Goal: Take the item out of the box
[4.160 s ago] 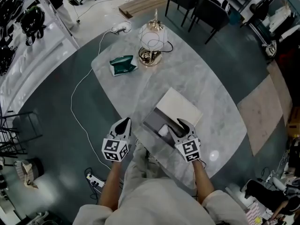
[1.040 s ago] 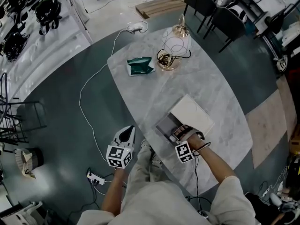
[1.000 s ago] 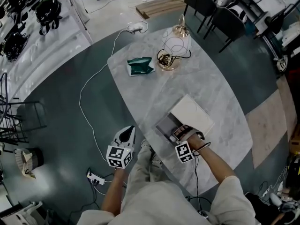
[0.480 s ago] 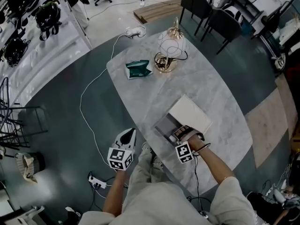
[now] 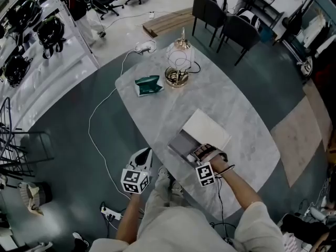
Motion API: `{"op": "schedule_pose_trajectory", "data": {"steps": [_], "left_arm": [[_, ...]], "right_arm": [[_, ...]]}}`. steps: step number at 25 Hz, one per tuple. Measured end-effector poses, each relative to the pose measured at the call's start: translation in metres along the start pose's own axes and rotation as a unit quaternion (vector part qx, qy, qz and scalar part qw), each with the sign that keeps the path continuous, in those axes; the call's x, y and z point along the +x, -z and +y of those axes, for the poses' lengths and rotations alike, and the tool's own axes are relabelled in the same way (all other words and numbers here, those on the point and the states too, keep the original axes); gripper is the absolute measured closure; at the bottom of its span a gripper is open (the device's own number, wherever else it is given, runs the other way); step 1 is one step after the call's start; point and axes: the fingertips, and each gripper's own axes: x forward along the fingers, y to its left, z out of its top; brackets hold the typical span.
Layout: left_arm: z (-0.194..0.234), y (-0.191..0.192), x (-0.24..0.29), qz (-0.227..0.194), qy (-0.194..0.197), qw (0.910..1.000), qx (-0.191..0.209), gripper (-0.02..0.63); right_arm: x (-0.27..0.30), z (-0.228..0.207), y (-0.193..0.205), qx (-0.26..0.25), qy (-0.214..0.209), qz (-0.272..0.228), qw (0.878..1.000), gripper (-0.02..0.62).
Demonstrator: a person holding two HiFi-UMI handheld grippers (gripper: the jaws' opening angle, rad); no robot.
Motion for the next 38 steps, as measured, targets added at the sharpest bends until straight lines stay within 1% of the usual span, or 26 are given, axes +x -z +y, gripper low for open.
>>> {"op": "schedule_pose_trajectory", "data": {"steps": [8,12,15,18,23,27,29,30,32,34,38], "left_arm": [[-0.015,-0.013,-0.003,-0.01,0.01,0.9998,0.016,0.591],[-0.019,-0.021,-0.002,-0.017,0.012,0.9995,0.024,0.591],[-0.02,-0.026,-0.002,-0.022,0.01,0.9993,0.027,0.591],[-0.021,-0.031,-0.002,-0.027,0.008,0.9992,0.029,0.591],[-0.025,-0.039,0.0,-0.032,0.011,0.9988,0.036,0.591],[-0.03,-0.046,0.004,-0.035,0.016,0.9984,0.042,0.591],[-0.033,-0.049,0.007,-0.036,0.02,0.9981,0.046,0.591],[-0.034,-0.051,0.008,-0.037,0.022,0.9979,0.048,0.591],[-0.036,-0.054,0.01,-0.039,0.024,0.9977,0.051,0.591],[-0.037,-0.058,0.013,-0.041,0.026,0.9973,0.054,0.591],[-0.041,-0.066,0.018,-0.048,0.032,0.9965,0.06,0.591]], "right_arm": [[-0.024,-0.011,0.006,0.084,0.04,-0.004,0.996,0.416],[-0.026,-0.011,0.013,0.142,0.051,-0.007,0.988,0.416],[-0.03,-0.015,0.017,0.172,0.067,-0.008,0.983,0.416],[-0.037,-0.021,0.02,0.213,0.082,-0.016,0.973,0.416],[-0.047,-0.027,0.026,0.297,0.103,-0.036,0.949,0.416],[-0.054,-0.034,0.028,0.355,0.117,-0.055,0.926,0.417],[-0.057,-0.037,0.03,0.389,0.124,-0.067,0.91,0.417],[-0.058,-0.039,0.032,0.409,0.128,-0.073,0.901,0.416],[-0.062,-0.043,0.035,0.45,0.137,-0.089,0.878,0.417],[-0.066,-0.047,0.039,0.49,0.146,-0.107,0.853,0.417],[-0.078,-0.059,0.049,0.559,0.168,-0.149,0.798,0.417]]}}
